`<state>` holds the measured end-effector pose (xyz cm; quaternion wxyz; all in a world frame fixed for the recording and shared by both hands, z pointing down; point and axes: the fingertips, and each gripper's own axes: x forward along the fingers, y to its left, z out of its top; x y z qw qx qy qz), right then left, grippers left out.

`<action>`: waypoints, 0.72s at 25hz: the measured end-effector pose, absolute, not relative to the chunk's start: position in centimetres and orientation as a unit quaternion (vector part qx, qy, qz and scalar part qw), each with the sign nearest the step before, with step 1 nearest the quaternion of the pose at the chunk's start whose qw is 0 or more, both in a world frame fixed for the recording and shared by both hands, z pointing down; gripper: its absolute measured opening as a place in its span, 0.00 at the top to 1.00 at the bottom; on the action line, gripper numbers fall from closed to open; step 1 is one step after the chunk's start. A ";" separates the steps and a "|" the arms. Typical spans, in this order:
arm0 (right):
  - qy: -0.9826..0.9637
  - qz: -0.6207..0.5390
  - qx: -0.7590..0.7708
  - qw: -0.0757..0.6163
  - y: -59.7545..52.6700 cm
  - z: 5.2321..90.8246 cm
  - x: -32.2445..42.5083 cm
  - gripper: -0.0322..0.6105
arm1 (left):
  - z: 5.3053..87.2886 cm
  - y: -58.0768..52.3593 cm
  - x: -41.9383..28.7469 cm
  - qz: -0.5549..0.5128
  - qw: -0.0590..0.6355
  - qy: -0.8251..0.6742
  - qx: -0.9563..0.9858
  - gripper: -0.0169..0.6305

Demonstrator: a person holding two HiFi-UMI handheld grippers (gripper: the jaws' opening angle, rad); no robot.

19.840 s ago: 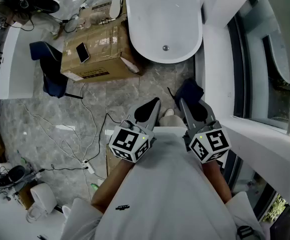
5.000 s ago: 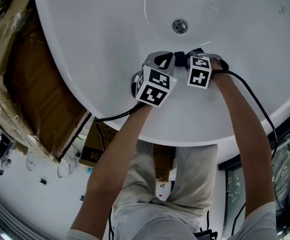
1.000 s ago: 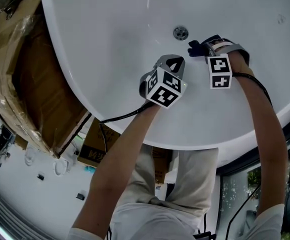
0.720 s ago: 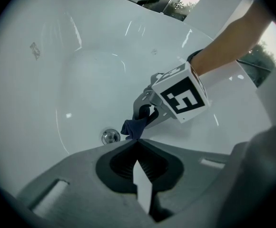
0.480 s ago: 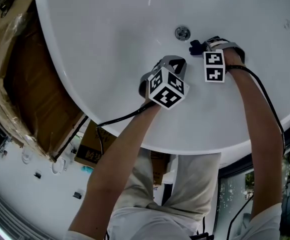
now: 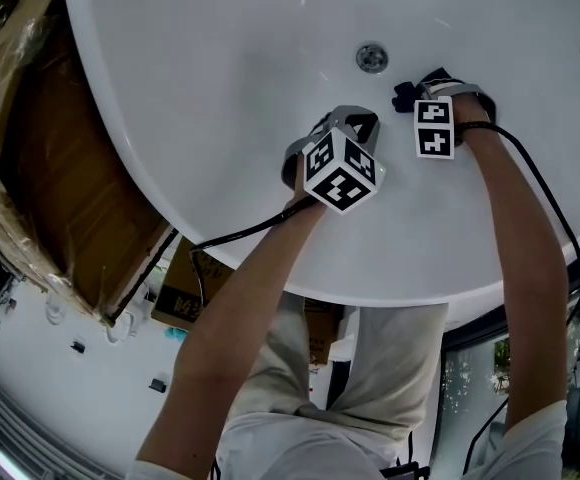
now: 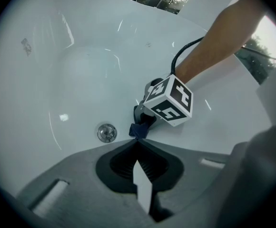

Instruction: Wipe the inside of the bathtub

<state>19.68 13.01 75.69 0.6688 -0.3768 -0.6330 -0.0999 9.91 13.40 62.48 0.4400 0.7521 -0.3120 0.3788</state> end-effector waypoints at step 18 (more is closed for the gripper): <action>-0.627 -0.057 -0.388 0.673 15.8 71.6 20.1 0.88 | 60.4 13.2 10.0 0.383 0.434 -0.310 0.754 0.98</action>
